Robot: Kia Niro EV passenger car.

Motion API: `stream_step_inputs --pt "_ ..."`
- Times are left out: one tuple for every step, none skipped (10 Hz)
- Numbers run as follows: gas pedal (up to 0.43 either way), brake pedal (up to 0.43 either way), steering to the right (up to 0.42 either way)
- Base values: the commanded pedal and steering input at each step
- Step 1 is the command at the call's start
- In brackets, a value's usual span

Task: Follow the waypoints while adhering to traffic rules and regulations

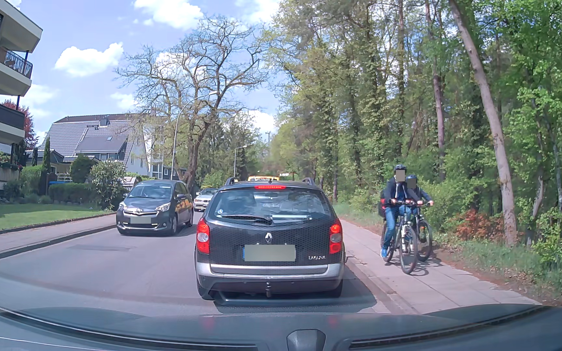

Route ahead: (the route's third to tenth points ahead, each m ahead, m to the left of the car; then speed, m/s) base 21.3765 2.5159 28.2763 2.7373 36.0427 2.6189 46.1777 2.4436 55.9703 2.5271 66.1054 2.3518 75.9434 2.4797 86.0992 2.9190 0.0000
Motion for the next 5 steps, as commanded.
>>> stream_step_inputs --pt "0.000 0.165 -0.027" --pt "0.000 0.159 -0.027" --pt "0.000 0.140 -0.027" --pt "0.000 0.091 -0.027" --pt "0.000 0.091 -0.027"
